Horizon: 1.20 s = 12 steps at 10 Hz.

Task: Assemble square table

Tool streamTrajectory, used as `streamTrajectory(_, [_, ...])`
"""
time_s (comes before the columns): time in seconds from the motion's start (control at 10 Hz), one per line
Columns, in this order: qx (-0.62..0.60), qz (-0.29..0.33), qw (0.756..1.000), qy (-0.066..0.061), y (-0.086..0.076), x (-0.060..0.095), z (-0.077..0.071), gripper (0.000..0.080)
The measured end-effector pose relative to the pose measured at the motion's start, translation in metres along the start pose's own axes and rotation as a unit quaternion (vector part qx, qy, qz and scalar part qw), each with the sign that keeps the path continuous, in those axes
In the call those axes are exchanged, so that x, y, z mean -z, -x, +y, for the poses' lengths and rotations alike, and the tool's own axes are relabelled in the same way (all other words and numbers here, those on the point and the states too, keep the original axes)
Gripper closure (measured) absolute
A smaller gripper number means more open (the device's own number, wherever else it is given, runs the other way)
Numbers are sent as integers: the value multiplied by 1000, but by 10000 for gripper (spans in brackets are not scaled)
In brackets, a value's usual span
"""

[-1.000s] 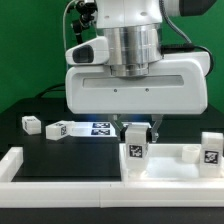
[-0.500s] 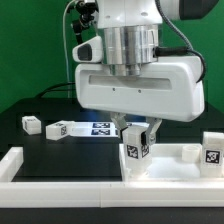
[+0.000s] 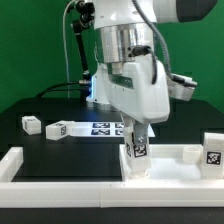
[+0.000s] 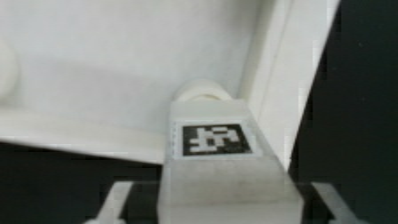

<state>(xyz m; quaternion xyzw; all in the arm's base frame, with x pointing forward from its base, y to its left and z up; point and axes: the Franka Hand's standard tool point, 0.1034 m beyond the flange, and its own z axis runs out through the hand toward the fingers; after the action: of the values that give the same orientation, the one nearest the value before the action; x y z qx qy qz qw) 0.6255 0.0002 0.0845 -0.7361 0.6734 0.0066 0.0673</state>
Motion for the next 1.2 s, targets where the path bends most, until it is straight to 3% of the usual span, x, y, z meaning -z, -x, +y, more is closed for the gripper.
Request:
streamTrajectory(0.2, [-44,0,999,0,0,0,0,508])
streamTrajectory(0.5, [-16,0,1000,1,1,-1,1,189])
streamTrajectory(0.7, [174,14,985,13,2,-3,4,158])
streamTrajectory(1.2, [321,13,947,14,1,-3,4,151])
